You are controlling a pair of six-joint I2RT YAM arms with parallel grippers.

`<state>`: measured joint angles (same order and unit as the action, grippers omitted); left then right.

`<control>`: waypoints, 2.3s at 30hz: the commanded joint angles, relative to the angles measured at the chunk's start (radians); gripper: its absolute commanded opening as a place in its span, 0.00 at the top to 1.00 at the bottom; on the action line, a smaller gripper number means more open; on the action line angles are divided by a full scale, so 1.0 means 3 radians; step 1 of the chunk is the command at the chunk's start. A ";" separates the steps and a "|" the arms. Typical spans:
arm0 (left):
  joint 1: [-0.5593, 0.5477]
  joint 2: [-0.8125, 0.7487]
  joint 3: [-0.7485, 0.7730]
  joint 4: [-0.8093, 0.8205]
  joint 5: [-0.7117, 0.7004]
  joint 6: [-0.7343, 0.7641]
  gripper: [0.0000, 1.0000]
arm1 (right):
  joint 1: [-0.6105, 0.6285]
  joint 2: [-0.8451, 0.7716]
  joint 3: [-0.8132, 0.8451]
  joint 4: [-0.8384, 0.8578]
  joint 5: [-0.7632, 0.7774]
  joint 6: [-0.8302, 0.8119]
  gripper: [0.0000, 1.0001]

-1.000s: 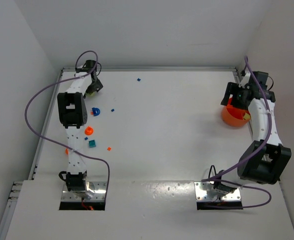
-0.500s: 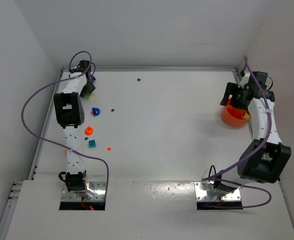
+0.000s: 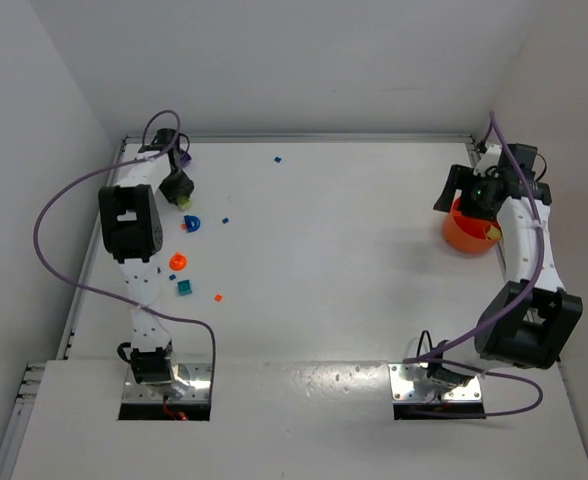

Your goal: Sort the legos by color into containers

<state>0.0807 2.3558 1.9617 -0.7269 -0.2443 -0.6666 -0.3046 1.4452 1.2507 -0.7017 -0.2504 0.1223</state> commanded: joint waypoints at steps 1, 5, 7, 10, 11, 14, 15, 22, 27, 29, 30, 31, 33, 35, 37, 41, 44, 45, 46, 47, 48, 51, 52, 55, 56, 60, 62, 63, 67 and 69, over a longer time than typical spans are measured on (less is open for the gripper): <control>-0.0003 -0.0636 -0.0484 0.0101 0.0614 -0.0002 0.96 | 0.0034 -0.0240 -0.0062 -0.0161 -0.0880 -0.0085 0.25; -0.0080 -0.1546 -0.1261 0.0362 0.1007 -0.0129 1.00 | 0.0034 -0.0617 -0.0282 -0.0136 -0.1440 -0.0162 0.25; -0.0116 -0.2017 -0.1599 0.0449 0.1192 -0.0232 1.00 | 0.0034 -0.0874 -0.0492 0.0037 -0.1731 0.0006 0.24; -0.0197 -0.2340 -0.1763 0.0515 0.1504 -0.0380 1.00 | 0.0140 -0.1491 -0.0914 0.0777 -0.2058 0.0766 0.26; -0.0197 -0.2503 -0.1799 0.0516 0.1555 -0.0421 1.00 | 0.0187 -0.1625 -0.1018 0.1291 -0.2059 0.1017 0.28; -0.0279 -0.2719 -0.1829 0.0516 0.1673 -0.0503 1.00 | 0.0503 -0.1795 -0.1188 0.1817 -0.1820 0.1764 0.38; -0.0320 -0.2835 -0.1830 0.0516 0.1673 -0.0579 1.00 | 0.0620 -0.1730 -0.1157 0.1924 -0.1723 0.1882 0.38; -0.0504 -0.3005 -0.1764 0.0608 0.1847 -0.0759 1.00 | 0.2255 -0.0595 -0.0197 0.1859 -0.0445 0.1899 0.35; -0.0504 -0.2908 -0.1584 0.0608 0.1913 -0.0800 1.00 | 0.2947 0.0151 0.0472 0.1915 0.0190 0.1786 0.26; -0.0504 -0.2908 -0.1554 0.0608 0.1944 -0.0841 1.00 | 0.3198 0.0539 0.0875 0.1792 0.0414 0.1720 0.26; -0.0504 -0.2878 -0.1554 0.0608 0.1944 -0.0871 1.00 | 0.3270 0.0678 0.1015 0.1757 0.0512 0.1720 0.26; -0.0504 -0.2877 -0.1554 0.0608 0.1944 -0.0871 1.00 | 0.3321 0.0811 0.1137 0.1721 0.0604 0.1720 0.26; -0.0504 -0.2877 -0.1554 0.0608 0.2016 -0.0907 1.00 | 0.3429 0.1183 0.1489 0.1674 0.0809 0.1720 0.26; -0.0504 -0.2877 -0.1554 0.0608 0.2052 -0.0948 1.00 | 0.3469 0.1374 0.1746 0.1644 0.0871 0.1750 0.26; -0.0504 -0.2877 -0.1554 0.0608 0.2052 -0.0948 1.00 | 0.3511 0.1553 0.1859 0.1644 0.0911 0.1750 0.26; -0.0473 -0.2811 -0.1554 0.0674 0.2199 -0.1045 1.00 | 0.3618 0.1630 0.1936 0.1746 0.0963 0.1781 0.26; -0.0473 -0.2811 -0.1584 0.0710 0.2236 -0.1076 1.00 | 0.3618 0.1666 0.1860 0.1832 0.0993 0.1811 0.26; -0.0473 -0.2811 -0.1584 0.0710 0.2236 -0.1106 1.00 | 0.3618 0.1666 0.1860 0.1833 0.0993 0.1812 0.26; -0.0473 -0.2811 -0.1620 0.0710 0.2236 -0.1107 1.00 | 0.3618 0.1697 0.1860 0.1873 0.0958 0.1812 0.26; -0.0473 -0.2811 -0.1620 0.0710 0.2236 -0.1107 1.00 | 0.3618 0.1697 0.1860 0.1909 0.0958 0.1812 0.26; -0.0473 -0.2811 -0.1651 0.0710 0.2236 -0.1107 1.00 | 0.3618 0.1732 0.1860 0.1910 0.0917 0.1812 0.26; -0.0473 -0.2811 -0.1691 0.0710 0.2236 -0.1107 1.00 | 0.3654 0.1763 0.1926 0.1940 0.0917 0.1842 0.27; -0.0473 -0.2811 -0.1692 0.0745 0.2236 -0.1137 1.00 | 0.3654 0.1804 0.1956 0.1940 0.0917 0.1842 0.30; -0.0473 -0.2841 -0.1758 0.0777 0.2282 -0.1168 1.00 | 0.3684 0.1835 0.1957 0.1971 0.0917 0.1842 0.37; -0.0473 -0.2842 -0.1758 0.0777 0.2312 -0.1168 1.00 | 0.3684 0.1835 0.1957 0.2001 0.0917 0.1842 0.40; -0.0473 -0.2842 -0.1830 0.0807 0.2343 -0.1198 1.00 | 0.3684 0.1896 0.1987 0.2032 0.0917 0.1842 0.52; -0.0473 -0.2842 -0.1860 0.0873 0.2374 -0.1199 1.00 | 0.3684 0.1896 0.1987 0.2063 0.0917 0.1812 0.62; -0.0473 -0.2872 -0.1896 0.0874 0.2409 -0.1199 1.00 | 0.3684 0.1896 0.1987 0.2063 0.0917 0.1812 0.66; -0.0504 -0.2903 -0.1963 0.0904 0.2410 -0.1199 0.67 | 0.3649 0.1789 0.1901 0.2099 0.0952 0.1669 0.87; -0.0504 -0.2933 -0.2008 0.0904 0.2410 -0.1153 0.39 | 0.3613 0.1667 0.1748 0.2099 0.0952 0.1623 0.98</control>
<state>-0.0643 1.5166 1.3808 -0.4614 0.4465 -1.0126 0.7952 2.0129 1.7931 -0.1341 0.0216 0.6582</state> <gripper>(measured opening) 0.566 0.295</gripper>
